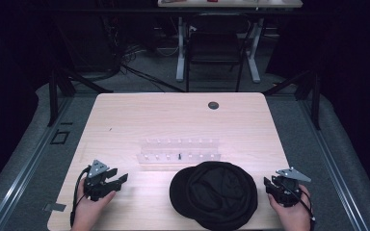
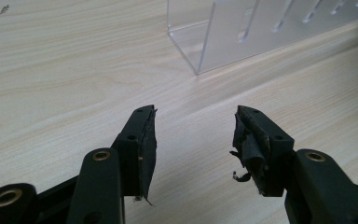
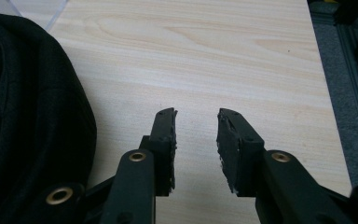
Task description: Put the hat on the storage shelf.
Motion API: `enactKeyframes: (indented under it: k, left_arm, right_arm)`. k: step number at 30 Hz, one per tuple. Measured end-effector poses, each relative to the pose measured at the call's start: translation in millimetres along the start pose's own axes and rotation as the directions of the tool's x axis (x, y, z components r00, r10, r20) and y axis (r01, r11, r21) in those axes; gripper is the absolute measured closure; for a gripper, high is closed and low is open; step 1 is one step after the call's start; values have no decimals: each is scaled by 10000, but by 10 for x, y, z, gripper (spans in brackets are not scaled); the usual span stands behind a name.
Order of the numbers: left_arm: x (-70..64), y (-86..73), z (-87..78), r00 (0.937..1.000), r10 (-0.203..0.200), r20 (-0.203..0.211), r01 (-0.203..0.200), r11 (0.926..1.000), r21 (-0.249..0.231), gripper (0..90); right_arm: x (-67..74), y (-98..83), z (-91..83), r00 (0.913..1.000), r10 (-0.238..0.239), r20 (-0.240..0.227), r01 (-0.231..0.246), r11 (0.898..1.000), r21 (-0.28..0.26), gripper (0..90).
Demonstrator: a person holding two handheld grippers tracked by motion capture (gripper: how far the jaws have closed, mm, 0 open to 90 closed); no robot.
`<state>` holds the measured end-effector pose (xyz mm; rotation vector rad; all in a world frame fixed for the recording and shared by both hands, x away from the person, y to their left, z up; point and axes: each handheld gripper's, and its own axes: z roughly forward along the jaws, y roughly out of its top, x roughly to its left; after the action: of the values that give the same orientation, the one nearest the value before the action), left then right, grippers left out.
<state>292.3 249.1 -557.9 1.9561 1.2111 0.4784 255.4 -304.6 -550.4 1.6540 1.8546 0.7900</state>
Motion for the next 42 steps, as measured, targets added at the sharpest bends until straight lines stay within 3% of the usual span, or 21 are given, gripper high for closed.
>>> enactKeyframes:
  k: [7,13,15,22,29,34,35,40,42]
  left_arm:
    - [-10,4,0,10000,-5,52,6,10000,-38,488]
    - [-61,2,7,9999,74,145,-74,10000,12,492]
    - [-81,5,6,9998,128,153,-128,9999,-17,497]
    - [-92,17,31,9996,175,213,-175,9998,-11,498]
    - [-99,19,20,9994,268,221,-267,9996,-26,496]
    - [-91,7,13,9993,71,359,-70,10000,-38,498]
    - [-91,7,10,9993,84,370,-82,10000,-51,499]
    - [-103,5,18,9995,100,289,-100,10000,-2,502]
    - [-104,3,21,9995,101,312,-101,9999,-3,502]
  right_arm:
    - [21,12,-45,9999,-129,49,129,9999,-27,670]
    - [24,28,-107,9998,159,89,-160,9997,166,671]
    - [50,67,-139,9992,356,-194,-345,9981,513,679]
    - [157,134,-180,9994,-85,-347,120,9946,1031,689]
    - [117,265,-253,9953,388,-882,-281,9924,1200,715]
    - [98,358,-315,9926,523,-1100,-348,9873,1549,699]
    - [77,392,-339,9891,563,-1361,-302,9819,1868,699]
    - [72,437,-404,9891,555,-1362,-276,9797,1986,701]
    - [87,459,-434,9917,292,-1250,-49,9815,1912,689]
